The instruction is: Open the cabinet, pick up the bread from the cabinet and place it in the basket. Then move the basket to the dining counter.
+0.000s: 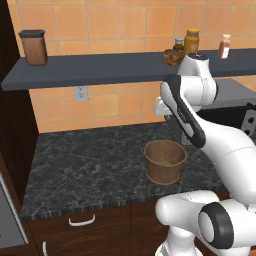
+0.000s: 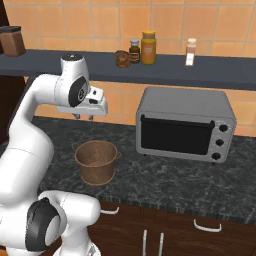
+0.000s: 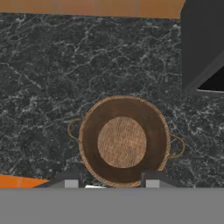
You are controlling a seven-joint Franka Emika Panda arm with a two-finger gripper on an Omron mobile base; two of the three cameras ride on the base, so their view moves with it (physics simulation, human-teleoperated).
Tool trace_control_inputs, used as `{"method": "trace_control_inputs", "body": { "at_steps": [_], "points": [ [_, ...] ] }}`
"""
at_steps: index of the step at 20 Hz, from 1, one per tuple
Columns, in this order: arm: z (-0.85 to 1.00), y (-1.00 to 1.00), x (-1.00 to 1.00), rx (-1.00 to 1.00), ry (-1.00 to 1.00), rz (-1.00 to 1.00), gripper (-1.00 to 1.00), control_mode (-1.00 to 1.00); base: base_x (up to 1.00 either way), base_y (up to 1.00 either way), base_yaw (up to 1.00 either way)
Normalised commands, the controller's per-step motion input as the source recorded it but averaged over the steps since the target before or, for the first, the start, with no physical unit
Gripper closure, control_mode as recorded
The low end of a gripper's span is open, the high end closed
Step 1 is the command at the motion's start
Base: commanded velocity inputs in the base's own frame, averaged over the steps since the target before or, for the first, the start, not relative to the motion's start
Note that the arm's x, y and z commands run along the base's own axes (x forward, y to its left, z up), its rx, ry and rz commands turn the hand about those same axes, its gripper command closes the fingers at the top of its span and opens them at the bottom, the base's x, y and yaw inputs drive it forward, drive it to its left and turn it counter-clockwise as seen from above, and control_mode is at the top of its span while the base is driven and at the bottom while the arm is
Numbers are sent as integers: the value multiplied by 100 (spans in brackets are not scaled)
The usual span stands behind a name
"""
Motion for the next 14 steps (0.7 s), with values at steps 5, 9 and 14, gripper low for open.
{"method": "trace_control_inputs", "body": {
  "at_steps": [5,9,14],
  "points": [
    [16,-7,0,-4,-11,0,-100,-100,0,0,0],
    [94,-14,-9,-4,-19,0,-100,-100,0,0,0],
    [100,-15,-2,1,-7,-1,-100,-100,0,0,0]
  ]
}}
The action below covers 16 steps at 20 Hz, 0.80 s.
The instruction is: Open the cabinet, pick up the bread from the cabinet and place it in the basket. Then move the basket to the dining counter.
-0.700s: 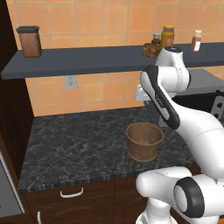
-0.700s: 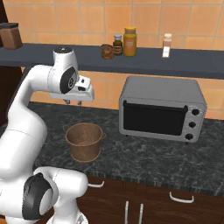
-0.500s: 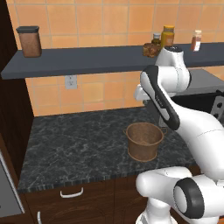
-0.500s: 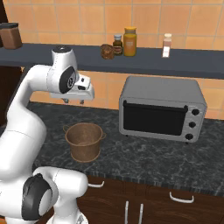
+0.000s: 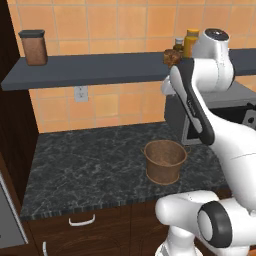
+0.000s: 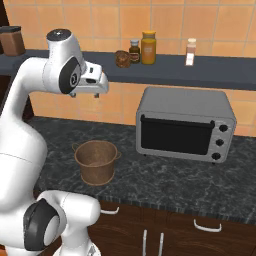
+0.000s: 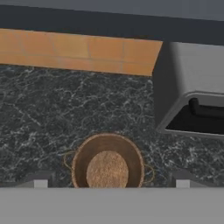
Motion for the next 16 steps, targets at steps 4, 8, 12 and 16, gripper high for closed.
{"method": "trace_control_inputs", "body": {
  "at_steps": [4,8,12,16],
  "points": [
    [97,-34,4,0,0,-12,-100,-100,0,0,0],
    [48,-37,26,0,-3,-20,-100,-100,0,0,0],
    [11,-10,62,0,0,-6,-100,-100,0,0,0],
    [-3,-41,74,1,-3,0,-100,-100,0,0,0]
  ]
}}
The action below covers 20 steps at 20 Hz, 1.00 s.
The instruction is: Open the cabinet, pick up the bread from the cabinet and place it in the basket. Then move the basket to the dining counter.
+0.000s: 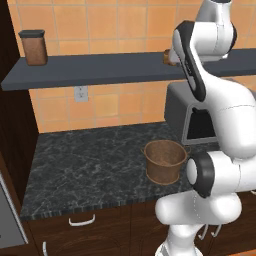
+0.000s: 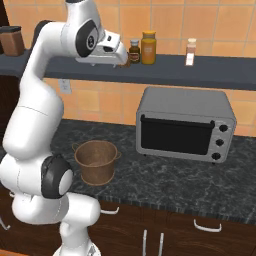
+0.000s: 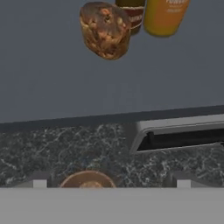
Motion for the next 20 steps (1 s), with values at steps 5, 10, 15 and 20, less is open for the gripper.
{"method": "trace_control_inputs", "body": {
  "at_steps": [5,10,15,20],
  "points": [
    [0,-17,44,1,-12,0,-100,-100,0,0,0],
    [-1,0,38,6,-18,2,-100,-100,0,0,0],
    [0,0,58,2,-4,0,-100,-100,0,0,0],
    [0,0,50,0,0,1,-100,-100,0,0,0]
  ]
}}
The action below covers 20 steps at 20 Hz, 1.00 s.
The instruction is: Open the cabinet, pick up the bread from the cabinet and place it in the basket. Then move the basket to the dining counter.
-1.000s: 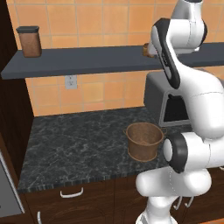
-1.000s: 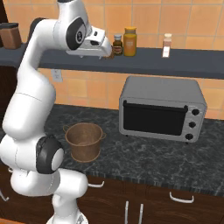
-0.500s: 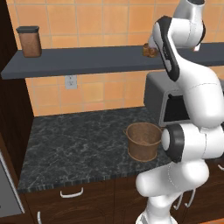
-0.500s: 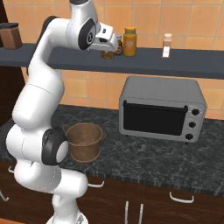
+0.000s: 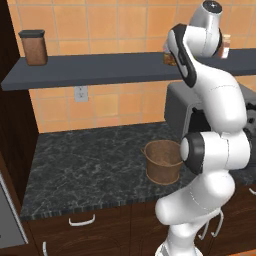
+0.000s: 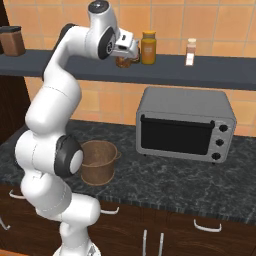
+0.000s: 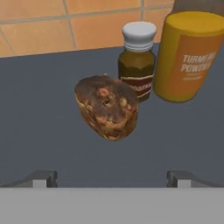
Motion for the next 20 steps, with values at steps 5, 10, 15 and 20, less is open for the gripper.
{"method": "trace_control_inputs", "body": {
  "at_steps": [5,10,15,20],
  "points": [
    [0,0,35,0,0,0,-100,-100,0,0,0],
    [0,0,32,0,0,0,-100,-100,0,0,0],
    [0,0,43,0,0,0,-100,-100,0,0,0],
    [0,-6,26,-2,0,0,-100,-100,0,0,0]
  ]
}}
